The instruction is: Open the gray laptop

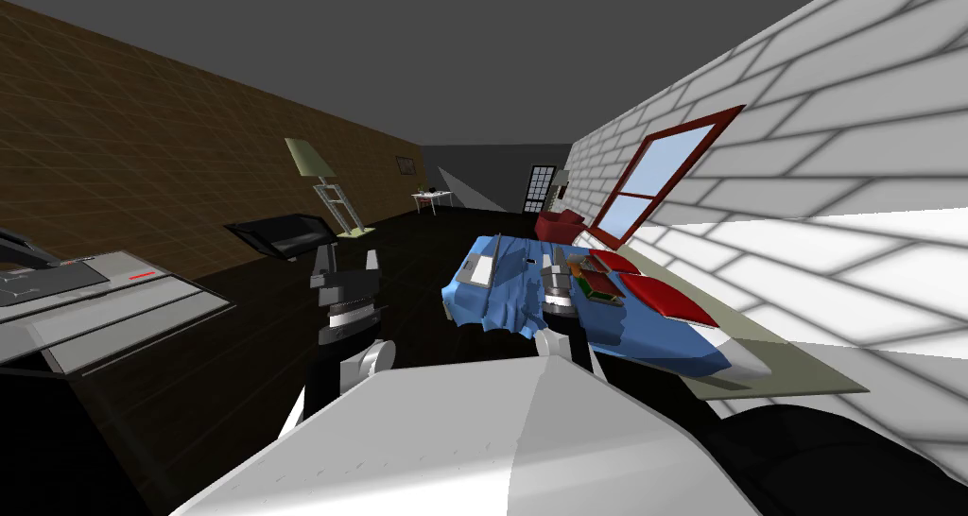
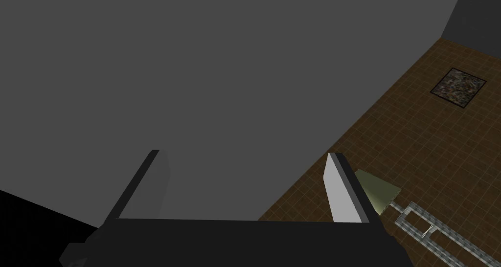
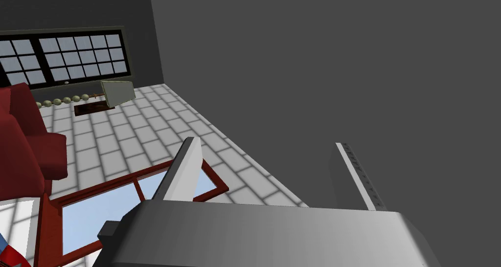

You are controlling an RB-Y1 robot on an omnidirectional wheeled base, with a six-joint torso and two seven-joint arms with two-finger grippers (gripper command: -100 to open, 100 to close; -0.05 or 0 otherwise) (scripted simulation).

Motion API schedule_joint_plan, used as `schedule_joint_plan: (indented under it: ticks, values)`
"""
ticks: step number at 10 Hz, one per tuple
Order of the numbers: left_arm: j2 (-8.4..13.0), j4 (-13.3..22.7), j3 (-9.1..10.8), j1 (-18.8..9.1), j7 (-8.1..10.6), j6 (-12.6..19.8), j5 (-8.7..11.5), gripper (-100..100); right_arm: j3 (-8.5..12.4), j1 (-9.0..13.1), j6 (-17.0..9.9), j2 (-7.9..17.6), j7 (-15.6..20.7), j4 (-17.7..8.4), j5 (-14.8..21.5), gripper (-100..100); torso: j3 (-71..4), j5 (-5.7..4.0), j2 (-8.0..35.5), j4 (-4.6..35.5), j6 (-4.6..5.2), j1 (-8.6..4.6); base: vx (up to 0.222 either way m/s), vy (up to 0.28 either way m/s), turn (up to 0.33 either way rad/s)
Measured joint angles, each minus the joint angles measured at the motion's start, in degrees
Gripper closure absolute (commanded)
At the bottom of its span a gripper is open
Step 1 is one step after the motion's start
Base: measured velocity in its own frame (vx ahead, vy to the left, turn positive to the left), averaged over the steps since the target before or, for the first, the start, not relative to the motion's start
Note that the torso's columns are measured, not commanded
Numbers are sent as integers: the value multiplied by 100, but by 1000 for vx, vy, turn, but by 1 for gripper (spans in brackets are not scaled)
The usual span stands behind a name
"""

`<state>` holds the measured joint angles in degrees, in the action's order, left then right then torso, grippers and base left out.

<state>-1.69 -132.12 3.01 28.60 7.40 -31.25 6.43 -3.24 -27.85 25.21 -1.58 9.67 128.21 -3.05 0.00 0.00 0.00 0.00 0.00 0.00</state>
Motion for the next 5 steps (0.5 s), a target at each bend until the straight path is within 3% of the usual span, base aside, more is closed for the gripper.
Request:
schedule_joint_plan:
  ticks: [2,5]
  values:
    - [0,0,0,0,0,0,0,0,0,0,0,0,0,0,0,0,-1200,0,597,600,0,0,0,0,0]
    - [0,-1,0,0,0,0,0,0,0,0,0,0,0,1,0,0,-3692,0,1845,1846,0,0,0,0,0]
